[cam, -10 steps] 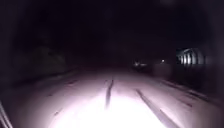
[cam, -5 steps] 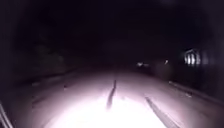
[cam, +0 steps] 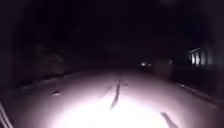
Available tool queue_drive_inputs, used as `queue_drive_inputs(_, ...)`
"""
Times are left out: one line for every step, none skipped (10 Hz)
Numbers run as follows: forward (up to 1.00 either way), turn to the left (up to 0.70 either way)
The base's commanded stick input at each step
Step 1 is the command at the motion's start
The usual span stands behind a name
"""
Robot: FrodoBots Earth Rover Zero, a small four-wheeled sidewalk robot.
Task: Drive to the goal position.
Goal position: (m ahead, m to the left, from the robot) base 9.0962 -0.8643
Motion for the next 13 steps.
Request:
queue_drive_inputs(1.00, 0.00)
queue_drive_inputs(1.00, 0.00)
queue_drive_inputs(1.00, 0.00)
queue_drive_inputs(1.00, 0.00)
queue_drive_inputs(1.00, 0.00)
queue_drive_inputs(1.00, 0.00)
queue_drive_inputs(1.00, 0.00)
queue_drive_inputs(1.00, 0.00)
queue_drive_inputs(1.00, 0.00)
queue_drive_inputs(1.00, 0.00)
queue_drive_inputs(1.00, 0.00)
queue_drive_inputs(1.00, 0.00)
queue_drive_inputs(1.00, 0.00)
